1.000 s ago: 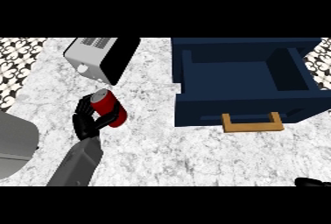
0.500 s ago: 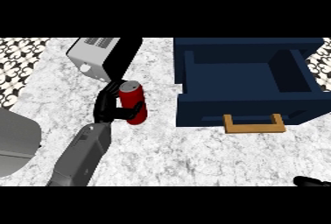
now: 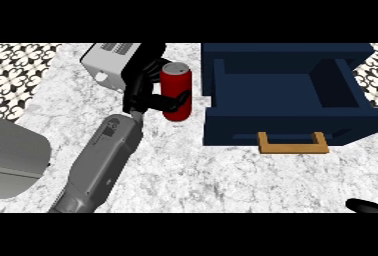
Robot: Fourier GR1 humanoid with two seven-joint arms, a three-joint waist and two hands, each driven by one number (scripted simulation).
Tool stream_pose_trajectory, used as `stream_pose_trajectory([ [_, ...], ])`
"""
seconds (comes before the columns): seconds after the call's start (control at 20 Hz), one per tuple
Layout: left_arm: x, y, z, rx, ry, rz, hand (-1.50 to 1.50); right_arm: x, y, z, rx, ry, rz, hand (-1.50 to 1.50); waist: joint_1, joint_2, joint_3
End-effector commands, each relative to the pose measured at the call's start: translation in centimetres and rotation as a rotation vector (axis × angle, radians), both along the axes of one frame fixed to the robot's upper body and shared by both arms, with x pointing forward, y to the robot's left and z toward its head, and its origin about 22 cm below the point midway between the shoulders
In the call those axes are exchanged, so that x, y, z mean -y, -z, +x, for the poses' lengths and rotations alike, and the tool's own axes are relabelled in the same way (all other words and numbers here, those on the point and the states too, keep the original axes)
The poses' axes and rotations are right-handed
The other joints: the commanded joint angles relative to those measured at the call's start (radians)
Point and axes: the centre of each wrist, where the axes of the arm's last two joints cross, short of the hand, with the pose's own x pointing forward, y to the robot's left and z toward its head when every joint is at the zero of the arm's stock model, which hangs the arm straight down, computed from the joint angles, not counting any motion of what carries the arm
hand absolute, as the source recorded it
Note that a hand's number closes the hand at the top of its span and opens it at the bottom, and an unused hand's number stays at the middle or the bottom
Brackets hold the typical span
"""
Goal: Pick up the can, place it into the drawer and close the drawer
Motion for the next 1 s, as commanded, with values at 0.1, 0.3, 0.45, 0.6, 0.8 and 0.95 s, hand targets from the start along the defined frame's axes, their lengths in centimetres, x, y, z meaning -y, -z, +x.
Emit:
stream_pose_trajectory([
  [0.1, 4.0, -8.5, 0.6, 0.014, 0.064, -0.029, 1.50, -0.6, -0.6, 0.1, 0.000, 0.008, 0.010, -1.50, 0.002, -0.001, 0.000],
  [0.3, 6.2, -10.2, 0.7, 0.032, 0.057, 0.018, 1.50, -1.6, -0.8, 0.2, 0.004, -0.005, -0.003, -1.50, -0.005, 0.003, -0.001],
  [0.45, 7.7, -15.0, 1.8, 0.069, 0.068, 0.035, 1.50, -0.5, -0.3, 0.6, 0.014, 0.000, 0.000, -1.50, -0.012, 0.005, 0.000],
  [0.6, 9.7, -17.2, 1.4, 0.059, 0.079, 0.063, 1.50, -1.7, -2.0, -1.0, -0.006, -0.007, -0.004, -1.50, -0.015, 0.002, -0.001],
  [0.8, 11.4, -19.5, 2.3, 0.045, 0.087, 0.088, 1.50, 0.5, -0.6, 1.4, 0.019, 0.001, 0.019, -1.50, -0.017, 0.007, 0.000],
  [0.95, 13.4, -20.8, 2.4, 0.039, 0.061, 0.087, 1.50, -1.3, -2.1, 0.7, 0.017, -0.019, -0.003, -1.50, -0.035, 0.010, 0.000],
])
